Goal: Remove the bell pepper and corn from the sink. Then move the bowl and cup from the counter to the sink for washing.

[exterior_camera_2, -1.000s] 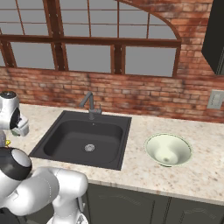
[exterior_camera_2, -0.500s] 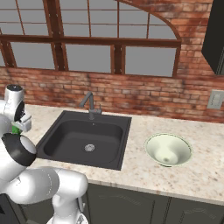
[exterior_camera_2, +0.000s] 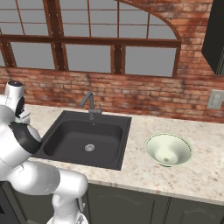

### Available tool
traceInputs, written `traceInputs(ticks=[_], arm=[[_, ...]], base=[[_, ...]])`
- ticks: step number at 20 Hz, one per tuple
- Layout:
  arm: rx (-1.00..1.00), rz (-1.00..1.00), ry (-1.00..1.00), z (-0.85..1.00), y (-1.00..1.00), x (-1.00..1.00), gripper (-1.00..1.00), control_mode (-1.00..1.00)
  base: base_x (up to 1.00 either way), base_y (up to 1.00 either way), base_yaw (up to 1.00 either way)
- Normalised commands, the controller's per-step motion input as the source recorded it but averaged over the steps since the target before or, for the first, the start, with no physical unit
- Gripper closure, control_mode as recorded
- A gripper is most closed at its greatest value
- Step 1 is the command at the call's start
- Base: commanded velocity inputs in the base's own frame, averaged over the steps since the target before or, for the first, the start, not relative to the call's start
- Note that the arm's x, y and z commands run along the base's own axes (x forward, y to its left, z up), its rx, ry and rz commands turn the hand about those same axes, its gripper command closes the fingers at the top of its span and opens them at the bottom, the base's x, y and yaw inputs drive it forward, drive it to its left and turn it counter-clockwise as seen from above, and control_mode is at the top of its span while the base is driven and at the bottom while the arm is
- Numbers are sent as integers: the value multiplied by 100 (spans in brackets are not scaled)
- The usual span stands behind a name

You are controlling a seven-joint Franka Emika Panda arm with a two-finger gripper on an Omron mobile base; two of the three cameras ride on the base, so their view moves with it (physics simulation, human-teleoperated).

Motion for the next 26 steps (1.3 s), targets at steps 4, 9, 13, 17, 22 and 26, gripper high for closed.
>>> traceInputs(ticks=[4, 9, 13, 17, 22, 26], arm=[[0, 0, 2, 1, 8, 16, -100, -100], [-1, 0, 4, -4, 7, 8, -100, -100], [-3, 0, 0, -8, 9, 10, -100, -100], [-4, 0, 0, -11, 8, 9, -100, -100], [-4, 0, 0, -13, 11, 10, -100, -100], [-3, 0, 0, -7, 11, 11, -100, -100]], base=[[0, 0, 0], [0, 0, 0], [0, 0, 0], [0, 0, 0], [0, 0, 0], [0, 0, 0]])
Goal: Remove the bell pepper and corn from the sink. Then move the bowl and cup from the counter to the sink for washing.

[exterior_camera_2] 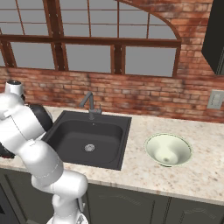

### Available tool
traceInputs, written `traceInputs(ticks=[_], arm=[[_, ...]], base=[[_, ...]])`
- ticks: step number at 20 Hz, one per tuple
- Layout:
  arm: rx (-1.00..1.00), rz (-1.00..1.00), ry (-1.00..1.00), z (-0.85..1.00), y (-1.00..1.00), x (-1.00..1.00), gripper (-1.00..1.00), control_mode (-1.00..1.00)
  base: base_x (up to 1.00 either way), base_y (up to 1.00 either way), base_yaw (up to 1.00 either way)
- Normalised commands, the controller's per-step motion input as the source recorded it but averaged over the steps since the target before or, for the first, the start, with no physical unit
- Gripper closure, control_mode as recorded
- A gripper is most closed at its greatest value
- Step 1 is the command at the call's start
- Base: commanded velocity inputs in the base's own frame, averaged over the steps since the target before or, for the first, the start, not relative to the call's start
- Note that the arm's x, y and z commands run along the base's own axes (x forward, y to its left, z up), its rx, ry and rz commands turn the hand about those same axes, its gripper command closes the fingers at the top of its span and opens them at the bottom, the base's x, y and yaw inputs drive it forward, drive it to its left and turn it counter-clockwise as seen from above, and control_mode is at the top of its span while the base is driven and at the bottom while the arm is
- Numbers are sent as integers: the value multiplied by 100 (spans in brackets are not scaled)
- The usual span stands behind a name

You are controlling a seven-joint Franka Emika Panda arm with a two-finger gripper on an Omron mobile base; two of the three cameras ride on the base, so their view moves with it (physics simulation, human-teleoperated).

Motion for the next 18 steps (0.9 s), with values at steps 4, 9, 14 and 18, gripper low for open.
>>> traceInputs(ticks=[4, 9, 14, 18], arm=[[-3, 0, 0, -8, 8, 14, -100, -100], [-5, 0, 0, -8, 9, 16, -100, -100], [-3, 0, 0, -7, 10, 16, -100, -100], [-2, 0, 0, -9, 11, 16, -100, -100]], base=[[0, 0, 0], [0, 0, 0], [0, 0, 0], [0, 0, 0]])
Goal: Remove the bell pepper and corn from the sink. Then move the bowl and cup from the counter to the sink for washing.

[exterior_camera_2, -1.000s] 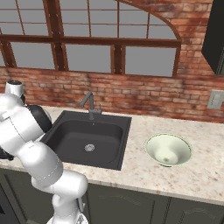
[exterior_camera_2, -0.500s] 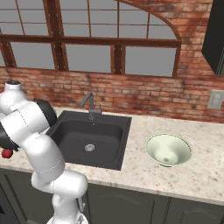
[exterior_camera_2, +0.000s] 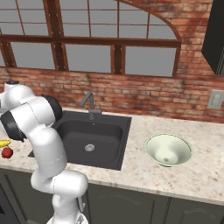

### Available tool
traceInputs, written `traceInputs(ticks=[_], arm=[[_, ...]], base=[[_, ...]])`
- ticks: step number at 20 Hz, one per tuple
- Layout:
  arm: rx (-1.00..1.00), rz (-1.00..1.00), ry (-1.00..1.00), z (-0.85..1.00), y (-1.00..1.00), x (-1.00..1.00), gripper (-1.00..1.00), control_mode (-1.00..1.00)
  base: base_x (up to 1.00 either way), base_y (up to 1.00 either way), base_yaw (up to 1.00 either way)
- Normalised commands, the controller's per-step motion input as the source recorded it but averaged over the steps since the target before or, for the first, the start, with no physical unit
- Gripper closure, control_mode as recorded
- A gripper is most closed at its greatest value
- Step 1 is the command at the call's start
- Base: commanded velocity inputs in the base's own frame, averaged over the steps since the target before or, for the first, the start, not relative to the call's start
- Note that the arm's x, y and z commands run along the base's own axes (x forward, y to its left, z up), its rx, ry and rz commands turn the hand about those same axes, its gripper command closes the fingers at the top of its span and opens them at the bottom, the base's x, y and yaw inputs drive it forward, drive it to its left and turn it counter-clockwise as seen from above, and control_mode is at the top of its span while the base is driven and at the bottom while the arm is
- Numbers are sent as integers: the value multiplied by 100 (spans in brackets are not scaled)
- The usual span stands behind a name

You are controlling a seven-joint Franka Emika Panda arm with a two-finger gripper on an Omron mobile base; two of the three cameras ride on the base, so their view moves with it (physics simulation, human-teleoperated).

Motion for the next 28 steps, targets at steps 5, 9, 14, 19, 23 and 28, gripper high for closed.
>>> traceInputs(ticks=[5, 9, 14, 19, 23, 28], arm=[[-3, 0, 0, -11, 9, 14, -100, -100], [-2, 0, 0, -11, 9, 13, -100, -100], [-4, 0, 0, -12, 9, 14, -100, -100], [-3, 0, 0, -13, 6, 14, -100, -100], [-2, 0, 0, -8, 2, 17, -100, -100], [-1, 0, 0, -8, 5, 16, -100, -100]], base=[[0, 0, 0], [0, 0, 0], [0, 0, 0], [0, 0, 0], [0, 0, 0], [0, 0, 0]])
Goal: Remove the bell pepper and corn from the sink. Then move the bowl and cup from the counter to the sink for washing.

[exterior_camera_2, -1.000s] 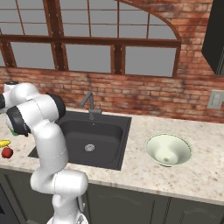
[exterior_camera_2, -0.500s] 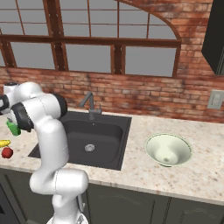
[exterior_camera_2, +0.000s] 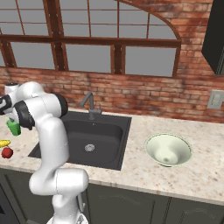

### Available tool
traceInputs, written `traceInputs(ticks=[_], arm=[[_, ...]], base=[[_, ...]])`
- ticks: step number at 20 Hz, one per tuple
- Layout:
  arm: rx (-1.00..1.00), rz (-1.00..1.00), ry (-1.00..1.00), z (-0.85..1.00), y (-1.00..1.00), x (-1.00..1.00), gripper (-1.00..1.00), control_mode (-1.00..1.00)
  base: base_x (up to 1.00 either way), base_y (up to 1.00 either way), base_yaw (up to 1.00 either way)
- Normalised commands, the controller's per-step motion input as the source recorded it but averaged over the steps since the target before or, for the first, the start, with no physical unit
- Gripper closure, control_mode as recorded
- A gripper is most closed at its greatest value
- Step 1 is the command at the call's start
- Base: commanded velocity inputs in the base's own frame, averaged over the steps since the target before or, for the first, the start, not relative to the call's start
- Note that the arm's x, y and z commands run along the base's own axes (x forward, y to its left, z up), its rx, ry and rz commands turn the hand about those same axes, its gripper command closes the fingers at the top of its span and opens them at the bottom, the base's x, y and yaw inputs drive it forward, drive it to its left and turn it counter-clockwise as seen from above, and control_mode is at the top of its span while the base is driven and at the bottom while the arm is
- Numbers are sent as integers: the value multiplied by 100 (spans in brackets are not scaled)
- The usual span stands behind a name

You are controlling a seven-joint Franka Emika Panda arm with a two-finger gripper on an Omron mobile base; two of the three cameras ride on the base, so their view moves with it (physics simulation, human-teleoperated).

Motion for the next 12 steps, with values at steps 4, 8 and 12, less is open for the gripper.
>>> traceInputs(ticks=[4, 8, 12], arm=[[0, 0, 0, -10, 10, 11, -100, -100], [0, 0, 1, -10, 7, 0, -100, -100], [0, 0, 4, -15, 5, 0, -100, -100]], base=[[0, 0, 0], [0, 0, 0], [0, 0, 0]])
